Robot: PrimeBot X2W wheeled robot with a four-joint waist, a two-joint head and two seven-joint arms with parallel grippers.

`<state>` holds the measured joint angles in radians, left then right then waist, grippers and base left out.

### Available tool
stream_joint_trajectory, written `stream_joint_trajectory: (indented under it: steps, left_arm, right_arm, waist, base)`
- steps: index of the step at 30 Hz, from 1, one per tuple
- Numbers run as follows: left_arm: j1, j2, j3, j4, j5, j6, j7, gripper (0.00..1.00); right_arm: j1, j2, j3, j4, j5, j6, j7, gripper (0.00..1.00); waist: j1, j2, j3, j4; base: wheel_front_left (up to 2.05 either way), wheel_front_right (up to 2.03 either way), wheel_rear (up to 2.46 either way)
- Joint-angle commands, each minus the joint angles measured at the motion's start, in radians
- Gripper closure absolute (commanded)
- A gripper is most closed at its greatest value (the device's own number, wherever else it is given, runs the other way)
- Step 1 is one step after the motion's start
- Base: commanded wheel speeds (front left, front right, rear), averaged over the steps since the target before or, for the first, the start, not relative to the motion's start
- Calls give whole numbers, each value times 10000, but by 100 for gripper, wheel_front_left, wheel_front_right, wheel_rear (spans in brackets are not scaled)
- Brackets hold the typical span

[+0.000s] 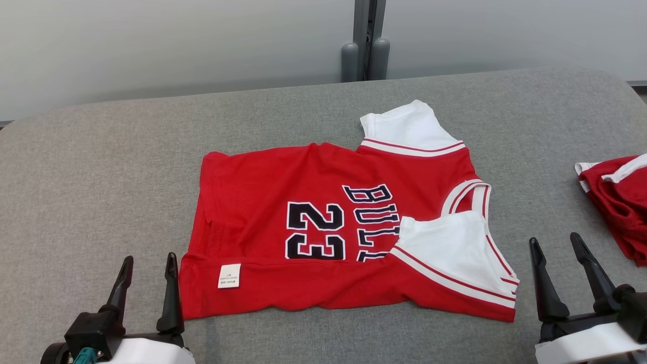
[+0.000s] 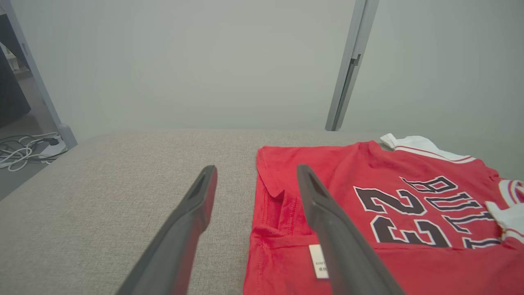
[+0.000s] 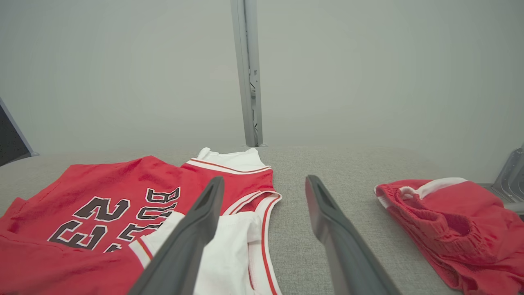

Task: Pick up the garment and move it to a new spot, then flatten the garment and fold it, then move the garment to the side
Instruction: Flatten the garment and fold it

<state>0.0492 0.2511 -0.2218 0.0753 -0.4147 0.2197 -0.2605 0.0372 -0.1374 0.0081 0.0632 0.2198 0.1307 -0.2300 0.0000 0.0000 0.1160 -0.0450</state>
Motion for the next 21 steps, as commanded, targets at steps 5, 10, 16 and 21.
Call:
stream_joint_trajectory:
  steps: [5, 10, 16, 21]
  left_arm:
    - [-121, 40, 43, 193, -73, -99, -51, 0]
    - [-170, -2, -133, 728, -199, -245, 212, 0]
    - [-293, -247, -311, 2135, -496, -544, 267, 0]
    - [-606, -395, -374, 2993, -712, -834, 246, 0]
  right_arm:
    - [10, 19, 24, -100, 16, 4, 99, 0]
    - [92, -14, 8, 158, 102, 4, 205, 0]
    - [165, 93, 237, 1344, 406, 4, 215, 0]
    - [6, 178, 435, 2355, 686, 4, 108, 0]
  waist:
    - [0, 0, 22, 13]
    - [0, 0, 156, 78]
    - [0, 0, 507, 130]
    - [0, 0, 753, 180]
  base:
    - [0, 0, 0]
    - [0, 0, 0]
    - [0, 0, 0]
    - [0, 0, 0]
